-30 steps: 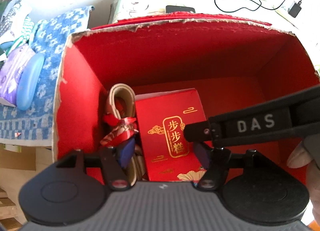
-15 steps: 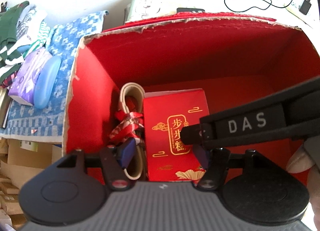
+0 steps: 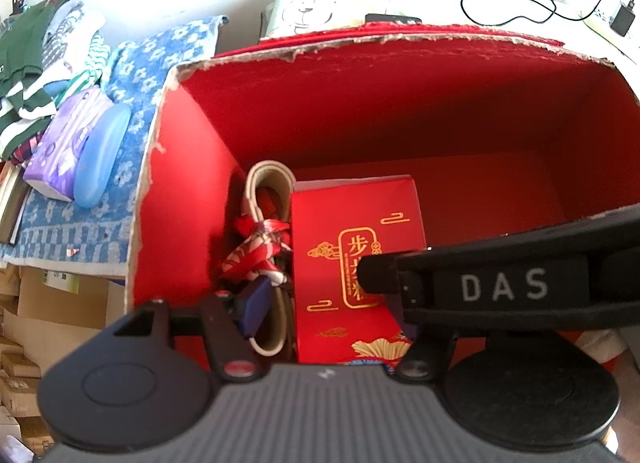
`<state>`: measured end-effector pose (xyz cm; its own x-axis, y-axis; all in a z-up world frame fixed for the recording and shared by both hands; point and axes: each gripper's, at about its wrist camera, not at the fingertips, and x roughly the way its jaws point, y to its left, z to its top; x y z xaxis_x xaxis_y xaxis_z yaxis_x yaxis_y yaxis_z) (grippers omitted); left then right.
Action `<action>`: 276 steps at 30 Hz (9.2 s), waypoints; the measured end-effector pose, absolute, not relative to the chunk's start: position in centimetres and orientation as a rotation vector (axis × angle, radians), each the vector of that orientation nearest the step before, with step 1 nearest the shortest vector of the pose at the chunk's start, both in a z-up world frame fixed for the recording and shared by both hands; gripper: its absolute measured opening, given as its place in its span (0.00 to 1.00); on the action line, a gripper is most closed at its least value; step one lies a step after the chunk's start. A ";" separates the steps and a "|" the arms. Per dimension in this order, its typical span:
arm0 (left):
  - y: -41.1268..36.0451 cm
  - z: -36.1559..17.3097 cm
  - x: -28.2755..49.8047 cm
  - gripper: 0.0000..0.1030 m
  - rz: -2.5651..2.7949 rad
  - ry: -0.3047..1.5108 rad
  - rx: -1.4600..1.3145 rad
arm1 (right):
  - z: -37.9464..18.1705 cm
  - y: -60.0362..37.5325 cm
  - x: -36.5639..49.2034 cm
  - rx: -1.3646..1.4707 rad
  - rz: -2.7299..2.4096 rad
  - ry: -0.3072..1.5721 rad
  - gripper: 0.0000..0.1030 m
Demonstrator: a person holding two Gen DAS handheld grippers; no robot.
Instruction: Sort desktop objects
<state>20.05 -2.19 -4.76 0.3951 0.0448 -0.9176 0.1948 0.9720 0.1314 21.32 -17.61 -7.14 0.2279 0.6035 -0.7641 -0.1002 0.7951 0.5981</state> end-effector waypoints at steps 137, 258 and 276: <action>-8.0 -5.8 25.0 0.16 -0.452 1.367 0.188 | -3.9 -17.8 22.0 -0.218 0.368 1.098 0.09; -9.6 2.0 10.9 0.86 -0.141 0.841 0.282 | 1.3 -25.9 11.6 0.256 0.402 0.768 0.17; -12.3 1.7 7.3 0.90 -0.121 0.859 0.272 | 1.7 -29.6 7.3 0.317 0.406 0.684 0.29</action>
